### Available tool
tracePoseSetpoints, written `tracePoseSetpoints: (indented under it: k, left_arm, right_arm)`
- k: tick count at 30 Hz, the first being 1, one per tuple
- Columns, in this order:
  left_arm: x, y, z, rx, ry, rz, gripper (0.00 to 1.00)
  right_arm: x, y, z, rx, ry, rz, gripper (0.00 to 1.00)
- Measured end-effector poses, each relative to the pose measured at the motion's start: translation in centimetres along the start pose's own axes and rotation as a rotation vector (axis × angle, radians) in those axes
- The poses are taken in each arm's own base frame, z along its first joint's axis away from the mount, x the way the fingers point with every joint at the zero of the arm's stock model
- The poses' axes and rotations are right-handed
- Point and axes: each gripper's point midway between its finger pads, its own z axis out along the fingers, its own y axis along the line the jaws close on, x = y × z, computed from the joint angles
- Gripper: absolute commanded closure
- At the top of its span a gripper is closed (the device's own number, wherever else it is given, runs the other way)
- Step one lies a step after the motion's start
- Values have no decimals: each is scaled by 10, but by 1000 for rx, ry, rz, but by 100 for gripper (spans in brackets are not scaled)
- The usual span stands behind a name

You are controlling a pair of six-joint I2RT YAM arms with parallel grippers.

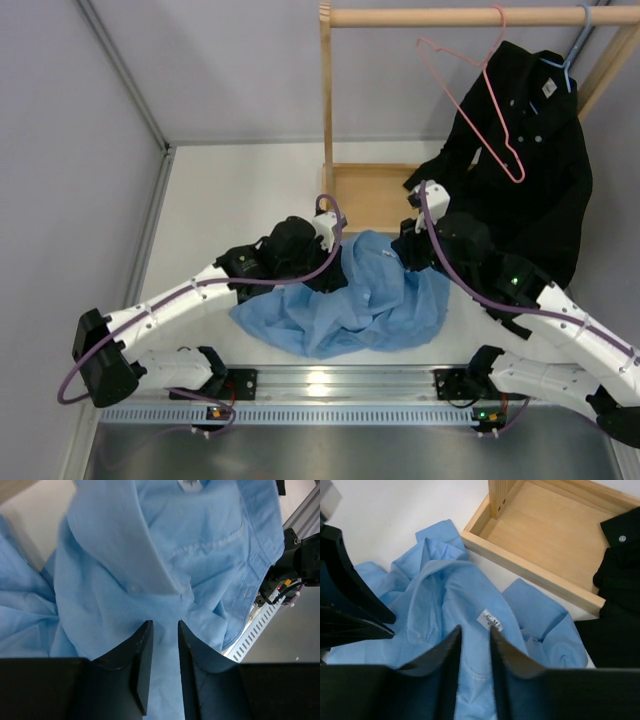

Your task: Place the shirt on the hanger

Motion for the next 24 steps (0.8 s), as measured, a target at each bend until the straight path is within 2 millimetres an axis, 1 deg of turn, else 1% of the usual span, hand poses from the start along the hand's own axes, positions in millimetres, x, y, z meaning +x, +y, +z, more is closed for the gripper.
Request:
tracePoseSetpoints:
  k: [1,2,4,5,8,11,14,17,19,22,24]
  left_arm:
    - [6,2,2,0,14,-7,65]
    - [11,3,4,0,27,-15,54]
    - [18,4,5,1,43,-33,45]
    - [18,3,6,3,42,-39,38]
    - [14,-1,8,0,16,-47,34]
    - [8,2,9,-45,-20,-43,28]
    - [-3,5,8,-98,-68,-45,26]
    - [-20,4,5,-138,-126,-45,26]
    - [-34,2,6,-170,-164,-46,25]
    - [-50,-6,15,-233,-197,-33,24]
    - [-58,-15,25,-276,-214,-18,27]
  right_arm:
    - [0,0,0,-3,1,-5,66]
    - [1,0,0,-6,2,-11,65]
    - [2,0,1,-6,4,-16,64]
    - [2,0,1,-6,4,-16,64]
    - [5,-2,4,-1,8,-14,64]
    - [12,-3,8,2,25,-15,63]
    - [21,-3,16,3,58,-17,63]
    - [26,-8,21,22,78,-13,62]
    - [26,-13,21,41,77,0,60]
    - [22,-22,18,73,56,23,60]
    - [18,-28,14,96,35,36,60]
